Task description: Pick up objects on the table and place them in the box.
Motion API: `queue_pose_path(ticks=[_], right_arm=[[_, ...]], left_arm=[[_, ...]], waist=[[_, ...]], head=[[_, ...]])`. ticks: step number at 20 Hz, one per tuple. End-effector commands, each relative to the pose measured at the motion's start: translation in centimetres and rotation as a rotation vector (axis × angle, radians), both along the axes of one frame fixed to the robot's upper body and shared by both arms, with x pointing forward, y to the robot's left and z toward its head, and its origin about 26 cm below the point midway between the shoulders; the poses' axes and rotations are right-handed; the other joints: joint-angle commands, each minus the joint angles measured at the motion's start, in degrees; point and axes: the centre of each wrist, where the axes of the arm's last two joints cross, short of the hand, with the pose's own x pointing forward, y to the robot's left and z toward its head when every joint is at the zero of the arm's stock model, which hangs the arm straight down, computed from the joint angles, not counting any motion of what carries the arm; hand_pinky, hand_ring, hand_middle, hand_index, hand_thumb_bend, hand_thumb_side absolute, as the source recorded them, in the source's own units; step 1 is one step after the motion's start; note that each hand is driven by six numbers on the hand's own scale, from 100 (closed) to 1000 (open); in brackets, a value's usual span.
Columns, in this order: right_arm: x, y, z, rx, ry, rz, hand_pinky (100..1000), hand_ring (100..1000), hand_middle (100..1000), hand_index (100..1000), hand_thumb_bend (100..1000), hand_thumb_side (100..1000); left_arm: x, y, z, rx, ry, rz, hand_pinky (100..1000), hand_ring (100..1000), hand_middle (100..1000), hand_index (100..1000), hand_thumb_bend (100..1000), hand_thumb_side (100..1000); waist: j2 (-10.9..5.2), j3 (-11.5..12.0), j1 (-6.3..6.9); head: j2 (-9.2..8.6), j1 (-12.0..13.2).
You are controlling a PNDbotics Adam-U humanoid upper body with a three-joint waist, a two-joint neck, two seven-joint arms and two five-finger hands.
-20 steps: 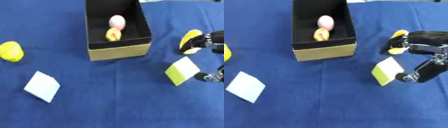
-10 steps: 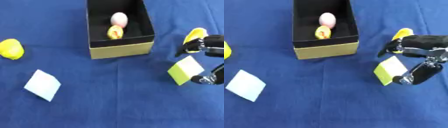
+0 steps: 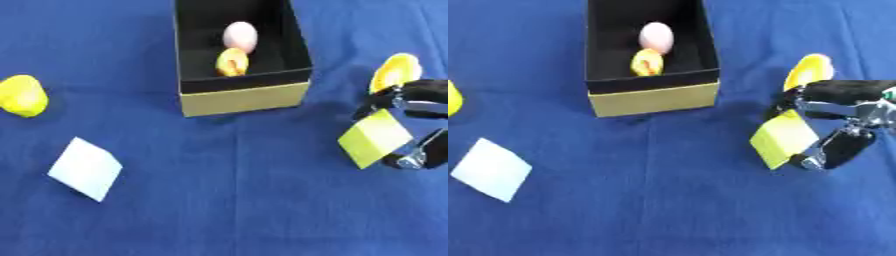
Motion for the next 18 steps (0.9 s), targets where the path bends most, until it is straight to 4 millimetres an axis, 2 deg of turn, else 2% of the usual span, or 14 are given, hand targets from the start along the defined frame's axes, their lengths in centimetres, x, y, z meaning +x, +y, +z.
queue_pose_path(ticks=[1, 3, 6, 7, 8, 9, 11, 15, 18], right_arm=[[0.2, -0.7, 0.8, -0.041, -0.034, -0.02, 891, 895, 824, 881, 409, 100], [0.4, -0.9, 0.6, -0.049, -0.036, -0.026, 889, 891, 809, 870, 401, 100], [0.5, -0.9, 0.5, -0.027, -0.039, -0.017, 874, 868, 711, 802, 377, 100], [0.4, -0.7, 0.6, -0.009, -0.047, -0.007, 860, 838, 650, 753, 370, 100], [0.2, -0.5, 0.8, 0.013, -0.058, 0.004, 855, 824, 628, 734, 368, 100], [0.0, -0.2, 1.1, 0.035, -0.072, 0.017, 840, 786, 556, 658, 356, 100], [-0.7, 0.3, 1.9, 0.076, -0.109, 0.04, 820, 740, 487, 567, 332, 100], [-2.0, 0.8, 3.8, 0.157, -0.188, 0.039, 800, 693, 446, 484, 376, 100], [-2.7, 1.0, 5.2, 0.203, -0.231, 0.035, 798, 687, 443, 483, 378, 100]], left_arm=[[-0.2, -0.1, 0.8, 0.014, -0.026, -0.007, 737, 583, 540, 779, 271, 569], [-0.1, -0.1, 0.8, 0.013, -0.027, -0.008, 737, 583, 540, 779, 270, 569], [-0.1, -0.1, 0.8, 0.013, -0.027, -0.008, 737, 583, 540, 779, 270, 569], [-0.2, 0.0, 0.8, 0.013, -0.026, -0.007, 737, 583, 541, 779, 271, 569], [-0.2, 0.0, 0.8, 0.013, -0.026, -0.006, 737, 583, 541, 779, 271, 569], [-0.2, 0.0, 0.8, 0.013, -0.026, -0.004, 737, 584, 541, 780, 272, 568], [-0.2, 0.1, 0.8, 0.012, -0.027, -0.001, 737, 584, 541, 779, 273, 567], [-0.2, 0.1, 0.7, 0.012, -0.026, 0.004, 737, 584, 541, 779, 273, 567], [-0.2, 0.2, 0.7, 0.013, -0.026, 0.008, 738, 584, 541, 779, 274, 566]], waist=[[-1.0, -0.04, 0.02], [-1.01, -0.08, 0.01], [-1.08, -0.13, 0.07], [-1.12, -0.17, 0.1], [-1.17, -0.21, 0.13], [-1.24, -0.24, 0.15], [-1.39, -0.36, 0.14], [-1.66, -0.61, -0.05], [-1.79, -0.65, -0.21]], head=[[-0.88, -0.01], [-0.93, 0.01], [-0.89, 0.04], [-0.86, 0.09], [-0.84, 0.14], [-0.81, 0.19], [-0.73, 0.3], [-0.67, 0.41], [-0.6, 0.5]])
